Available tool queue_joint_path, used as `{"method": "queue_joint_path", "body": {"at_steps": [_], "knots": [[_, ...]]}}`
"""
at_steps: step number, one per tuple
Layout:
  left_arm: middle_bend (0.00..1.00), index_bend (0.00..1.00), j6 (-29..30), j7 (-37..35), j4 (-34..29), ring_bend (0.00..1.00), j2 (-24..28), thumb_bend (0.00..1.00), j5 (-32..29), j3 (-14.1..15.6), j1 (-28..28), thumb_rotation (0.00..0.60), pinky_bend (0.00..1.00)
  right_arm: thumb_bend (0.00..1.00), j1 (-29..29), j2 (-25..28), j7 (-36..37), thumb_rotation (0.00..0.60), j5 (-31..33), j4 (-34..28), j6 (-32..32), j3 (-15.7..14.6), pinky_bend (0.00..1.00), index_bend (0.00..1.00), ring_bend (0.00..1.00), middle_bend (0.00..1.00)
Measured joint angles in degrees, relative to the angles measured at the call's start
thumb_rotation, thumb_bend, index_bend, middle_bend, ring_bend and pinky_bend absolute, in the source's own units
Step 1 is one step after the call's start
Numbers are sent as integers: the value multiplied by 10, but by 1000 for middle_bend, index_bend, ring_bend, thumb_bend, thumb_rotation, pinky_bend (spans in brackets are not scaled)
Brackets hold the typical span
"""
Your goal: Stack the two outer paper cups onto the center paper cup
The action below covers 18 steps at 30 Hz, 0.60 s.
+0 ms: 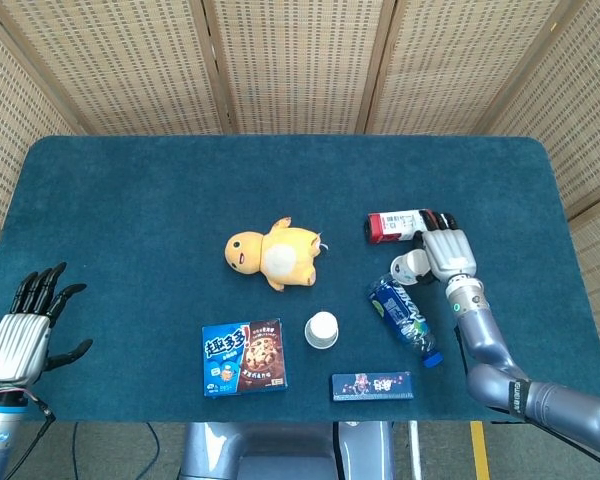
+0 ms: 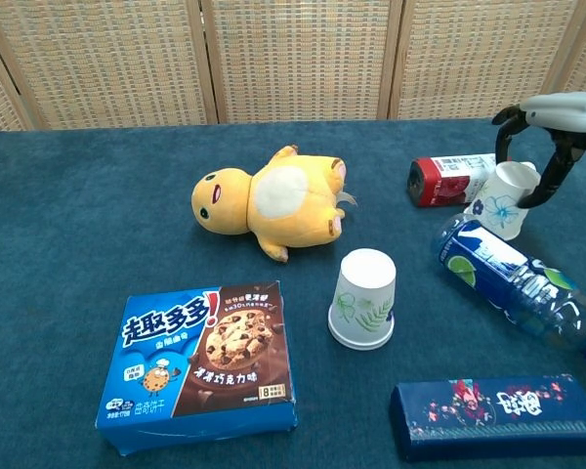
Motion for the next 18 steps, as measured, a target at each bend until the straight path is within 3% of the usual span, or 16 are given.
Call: {"method": "queue_joint_path", "body": {"at_steps": [6, 18], "knots": [[0, 219, -4, 2, 2, 0, -1, 204, 0, -4, 2, 600, 0, 295, -5, 33, 11, 600, -29, -70, 27, 12, 64, 495, 0, 117], [0, 220, -9, -8, 3, 0, 1, 204, 3, -10, 8, 600, 0, 295, -19, 95, 9, 600, -96, -281, 95, 23, 65, 504, 0, 117]]}}
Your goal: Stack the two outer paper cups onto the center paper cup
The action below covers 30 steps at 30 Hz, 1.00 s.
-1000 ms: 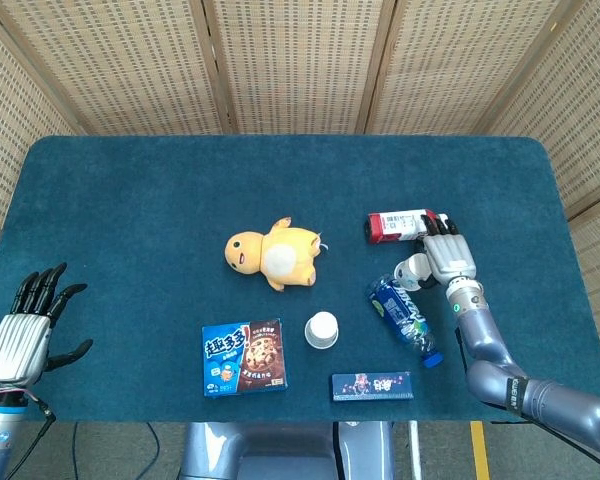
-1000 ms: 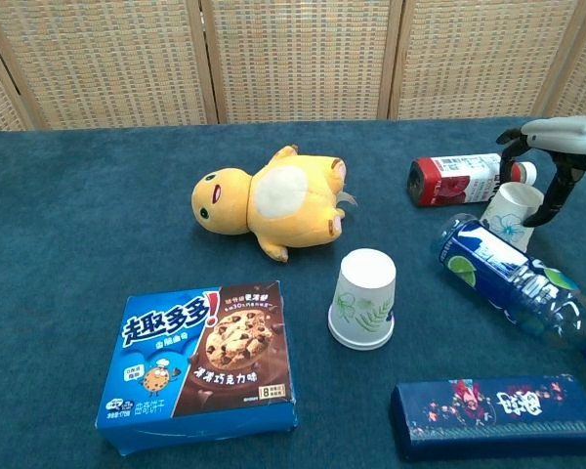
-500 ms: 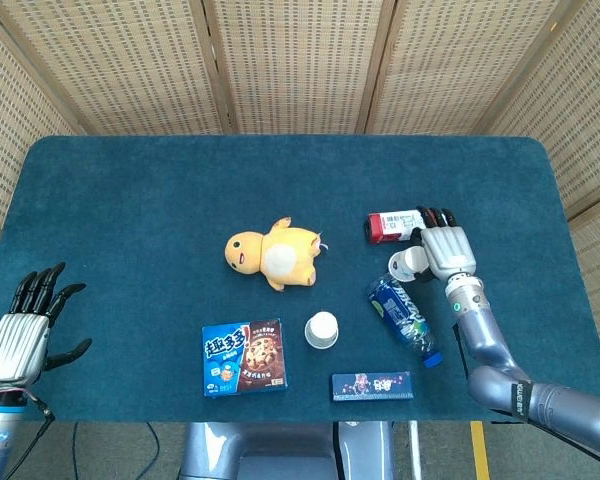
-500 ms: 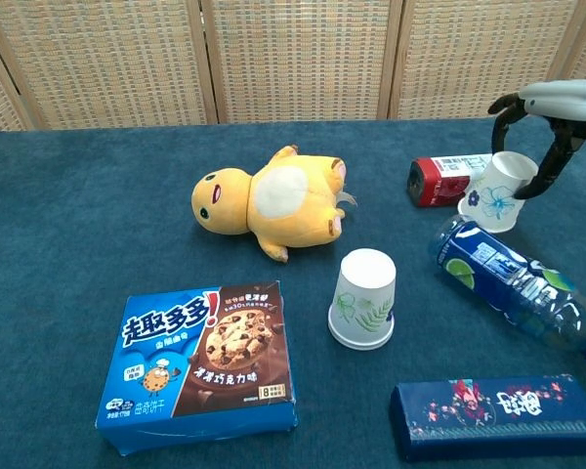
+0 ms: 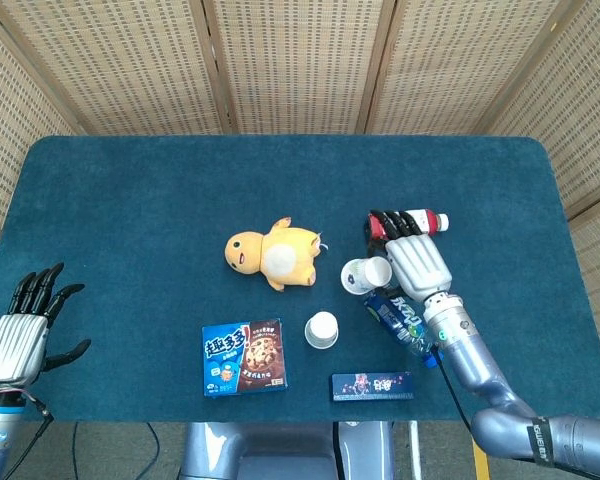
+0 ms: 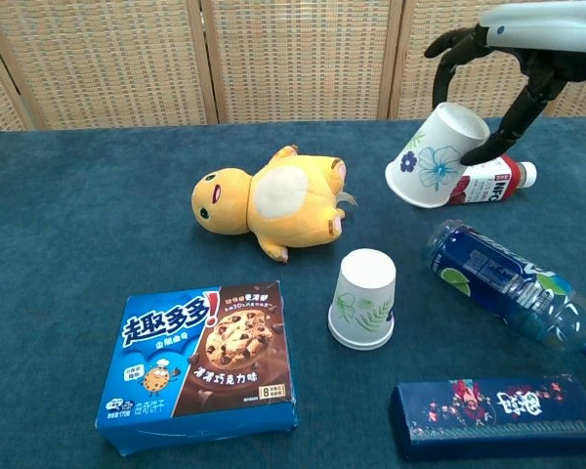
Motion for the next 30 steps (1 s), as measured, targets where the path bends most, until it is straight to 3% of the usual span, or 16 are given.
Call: {"method": "queue_joint_path", "body": {"at_steps": [7, 19, 30], "knots": [[0, 220, -6, -3, 1, 0, 0, 204, 1, -3, 1, 600, 0, 295, -7, 0, -13, 600, -18, -70, 24, -17, 65, 506, 0, 116], [0, 220, -5, -12, 1, 0, 4, 204, 3, -9, 5, 600, 0, 296, 2, -54, -63, 600, -20, -70, 39, -47, 65, 510, 0, 116], [0, 223, -7, -13, 1, 0, 5, 204, 5, -11, 7, 600, 0, 295, 5, -54, -80, 600, -11, -84, 44, -54, 65, 514, 0, 116]]}}
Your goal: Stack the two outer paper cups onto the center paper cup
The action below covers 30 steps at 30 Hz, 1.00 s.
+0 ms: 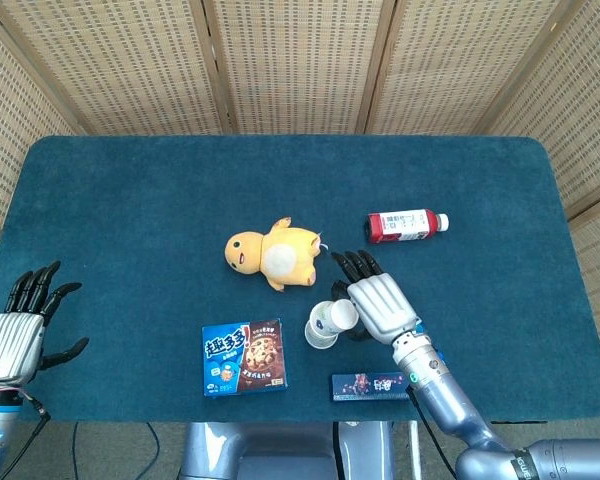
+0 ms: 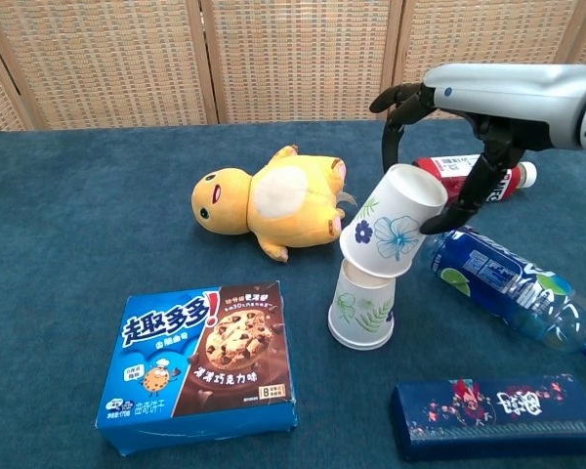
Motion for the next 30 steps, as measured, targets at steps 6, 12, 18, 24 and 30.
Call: {"method": "queue_joint_path", "body": {"at_steps": [6, 12, 18, 24, 30], "knots": [[0, 223, 2, 0, -2, 0, 1, 204, 3, -1, 2, 600, 0, 295, 3, -8, -5, 600, 3, -1, -2, -5, 65, 510, 0, 116], [0, 222, -1, -1, -2, 0, 2, 204, 3, -1, 3, 600, 0, 295, 8, -20, -7, 600, 10, 9, -4, -6, 65, 509, 0, 116], [0, 223, 0, -4, -1, 0, 3, 204, 3, -3, 4, 600, 0, 286, 13, -33, -6, 600, 19, 21, -6, -6, 65, 490, 0, 110], [0, 223, 0, -5, -2, 0, 4, 204, 1, -5, 5, 600, 0, 199, 17, -40, -9, 600, 22, 24, -8, -7, 65, 387, 0, 71], [0, 223, 0, -6, -2, 0, 4, 204, 2, -6, 6, 600, 0, 163, 17, -39, -9, 600, 20, 24, -4, -7, 65, 327, 0, 62]]}}
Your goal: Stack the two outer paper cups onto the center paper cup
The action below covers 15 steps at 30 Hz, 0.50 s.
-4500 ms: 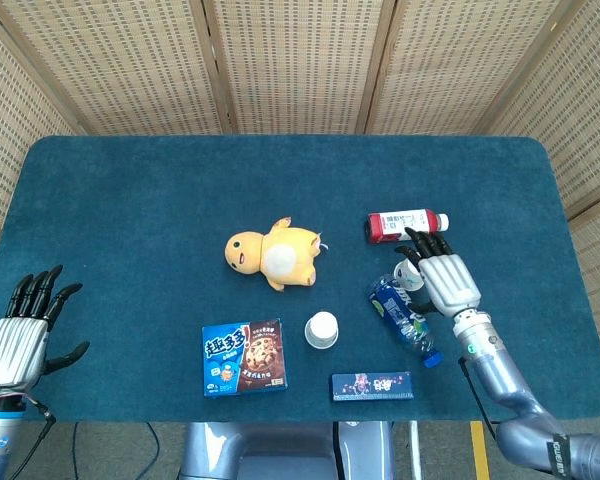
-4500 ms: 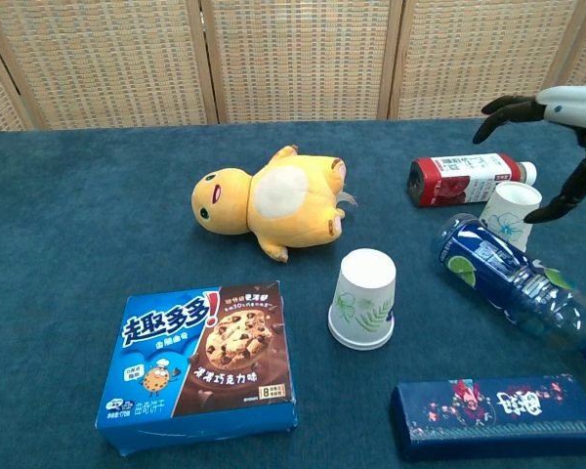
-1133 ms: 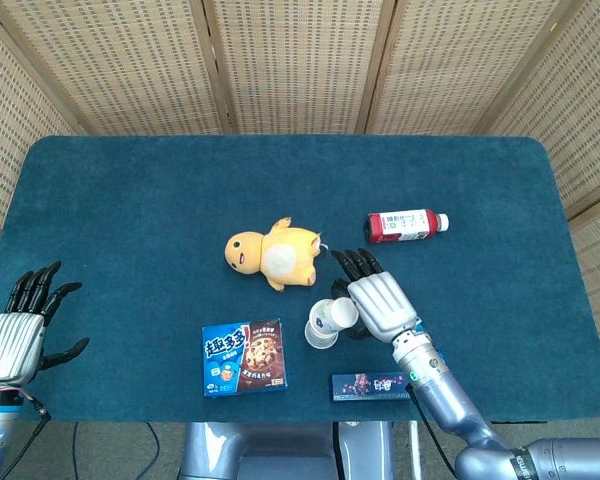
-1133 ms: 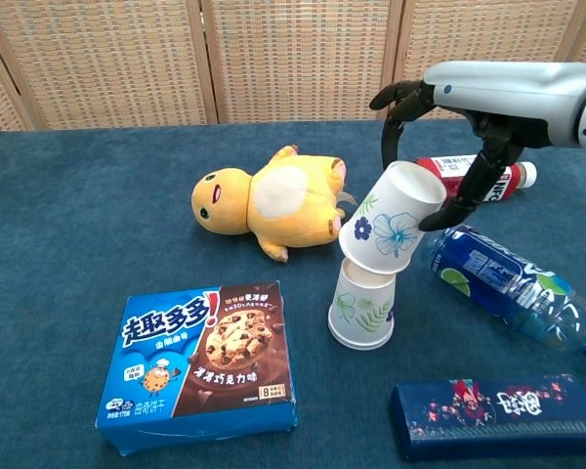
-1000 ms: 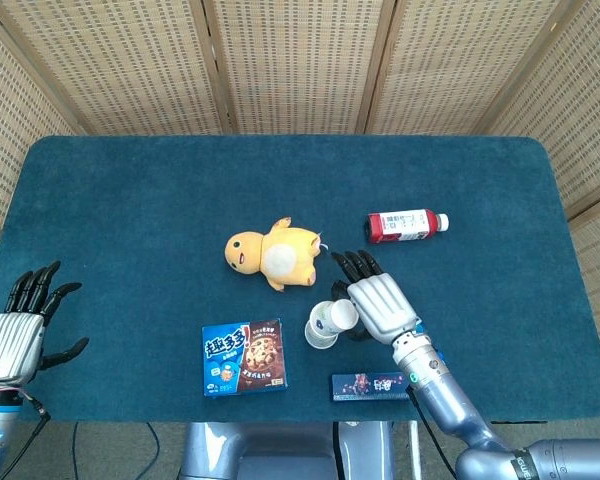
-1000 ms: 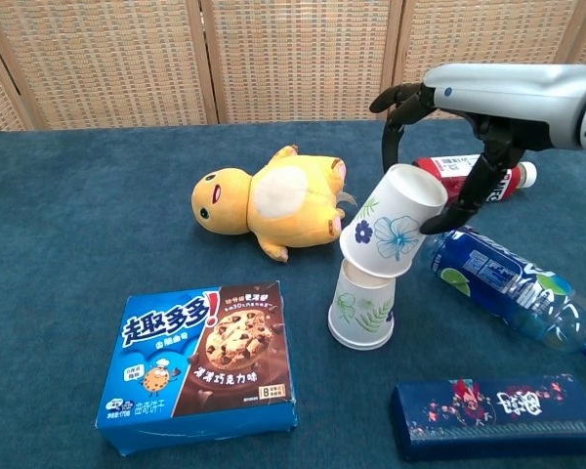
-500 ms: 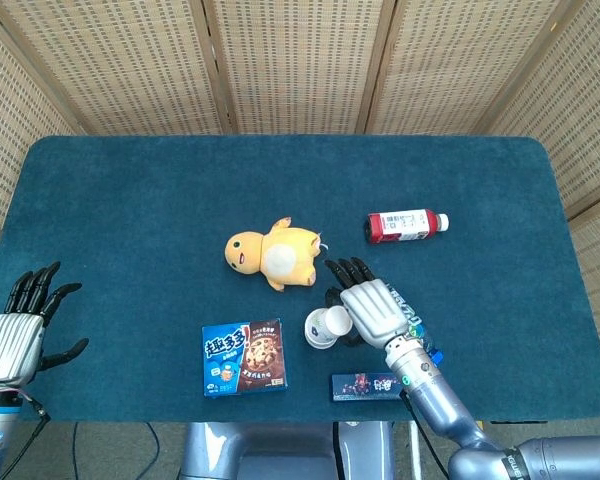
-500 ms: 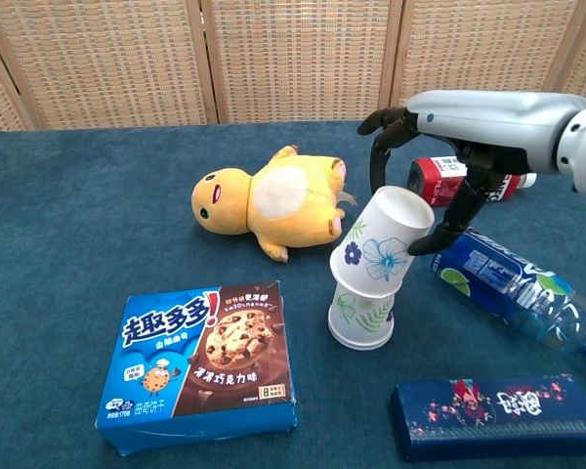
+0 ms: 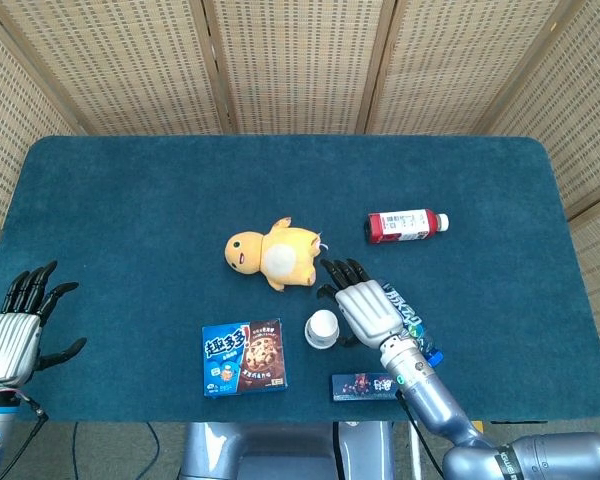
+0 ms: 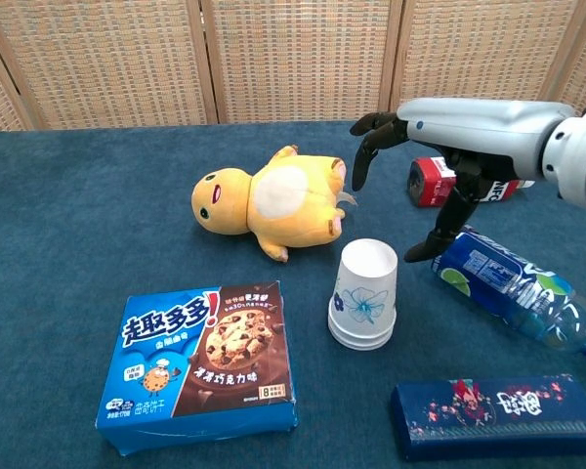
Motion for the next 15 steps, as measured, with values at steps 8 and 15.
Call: {"method": "queue_joint_path", "body": {"at_steps": [8, 15], "knots": [[0, 206, -1, -3, 0, 0, 1, 204, -2, -1, 1, 600, 0, 162, -13, 14, 10, 600, -14, -2, 11, -7, 38, 203, 0, 6], [0, 138, -4, -9, 3, 0, 2, 195, -7, -4, 2, 600, 0, 152, -68, 46, 73, 600, -80, 19, 44, -40, 0, 45, 0, 0]]}}
